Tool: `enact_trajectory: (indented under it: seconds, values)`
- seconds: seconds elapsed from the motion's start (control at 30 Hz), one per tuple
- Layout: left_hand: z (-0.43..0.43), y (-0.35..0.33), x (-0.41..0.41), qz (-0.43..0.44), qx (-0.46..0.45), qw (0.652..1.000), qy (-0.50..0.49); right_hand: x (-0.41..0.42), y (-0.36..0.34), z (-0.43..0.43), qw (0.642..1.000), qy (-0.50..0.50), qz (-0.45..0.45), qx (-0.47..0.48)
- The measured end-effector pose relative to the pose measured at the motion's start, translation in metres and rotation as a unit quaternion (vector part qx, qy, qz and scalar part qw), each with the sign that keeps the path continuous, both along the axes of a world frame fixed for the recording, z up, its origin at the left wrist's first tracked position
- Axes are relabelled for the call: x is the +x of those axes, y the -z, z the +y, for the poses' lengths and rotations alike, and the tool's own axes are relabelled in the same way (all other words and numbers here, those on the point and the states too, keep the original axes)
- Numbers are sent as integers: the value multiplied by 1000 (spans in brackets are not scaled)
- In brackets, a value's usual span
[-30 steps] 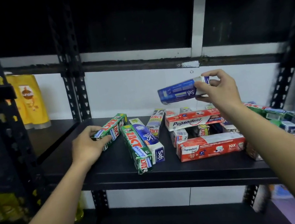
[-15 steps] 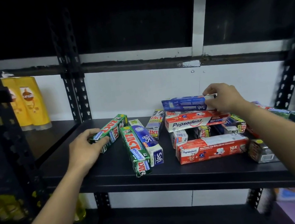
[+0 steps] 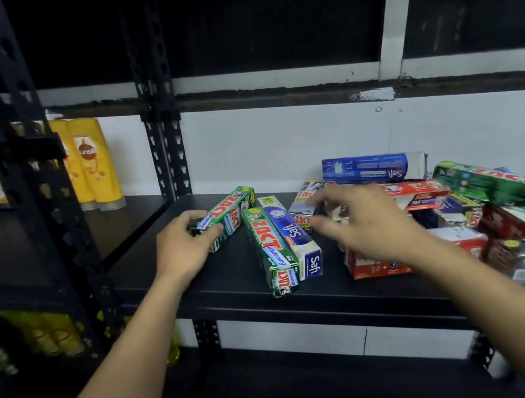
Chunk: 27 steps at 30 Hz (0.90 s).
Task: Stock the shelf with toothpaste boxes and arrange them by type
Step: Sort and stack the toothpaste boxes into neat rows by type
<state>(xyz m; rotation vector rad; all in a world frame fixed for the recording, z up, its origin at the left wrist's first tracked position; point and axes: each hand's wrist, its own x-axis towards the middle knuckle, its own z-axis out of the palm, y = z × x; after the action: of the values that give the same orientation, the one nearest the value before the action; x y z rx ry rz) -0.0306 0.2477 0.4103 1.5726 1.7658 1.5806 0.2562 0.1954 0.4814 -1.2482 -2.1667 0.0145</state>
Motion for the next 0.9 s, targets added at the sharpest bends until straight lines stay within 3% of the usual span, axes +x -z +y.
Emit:
enact_trajectory:
  seconds: [0.17, 0.43, 0.5, 0.57, 0.7, 0.9]
  values:
    - [0, 0, 0, -2, -1, 1000, 2, -13, 26, -13, 981, -72, -102, -148]
    - [-2, 0, 0, -4, -5, 1000, 5, -20, 20, -1, 980, -15, -145, -136]
    - [-2, 0, 0, -9, -6, 1000, 7, -17, 19, 3, 986, -13, -88, -140]
    - [-2, 0, 1, -13, -6, 1000, 6, -11, 20, 6, 984, -27, 27, -172]
    - [-2, 0, 1, -12, -5, 1000, 3, -2, 6, 4, 932, -53, 272, -236]
    - [0, 1, 0, -14, -7, 1000, 4, 21, -13, 5, 870, -99, 420, -241]
